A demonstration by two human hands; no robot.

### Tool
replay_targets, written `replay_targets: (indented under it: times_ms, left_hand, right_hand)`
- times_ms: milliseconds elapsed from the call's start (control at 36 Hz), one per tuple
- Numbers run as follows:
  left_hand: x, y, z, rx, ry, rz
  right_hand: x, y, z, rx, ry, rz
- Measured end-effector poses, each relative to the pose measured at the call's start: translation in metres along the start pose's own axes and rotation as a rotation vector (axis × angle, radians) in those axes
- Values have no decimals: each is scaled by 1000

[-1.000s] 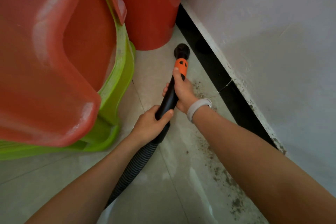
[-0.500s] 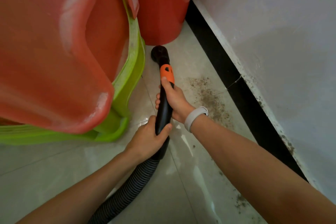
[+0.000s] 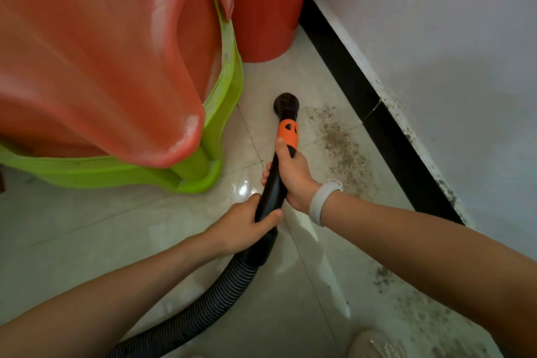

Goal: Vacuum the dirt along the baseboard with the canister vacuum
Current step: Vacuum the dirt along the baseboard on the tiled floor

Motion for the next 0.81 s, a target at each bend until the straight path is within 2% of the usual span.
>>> replay_targets:
  times_ms: [139,250,333,444,639,806]
  left_hand:
    - [2,-1,9,-85,1,96]
    - [-1,-7,14,-200,-13,347]
    - [-6,-7,17,-199,22,441]
    - [-10,0,19,-158,113,358]
    - [-14,-9,30,-213,222,146]
    - [4,-35,57,-199,31,60]
  right_hand:
    - [2,12,14,0,2,9]
    - [7,17,22,43,-25,64]
    - [12,5,16,91,-15,24]
    - [15,-9,5,159,4,-136]
    - [25,11,7,153,73,-104]
    - [22,51,40,230,12,-68]
Point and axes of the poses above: each hand's wrist, its own z-axis away from the middle knuckle, its own x-axis out of the palm, y = z × x, the point moved 6 cm from there along -z, towards the middle knuckle, and after that the axes turned 5 degrees about -z, right-handed, at the moved point
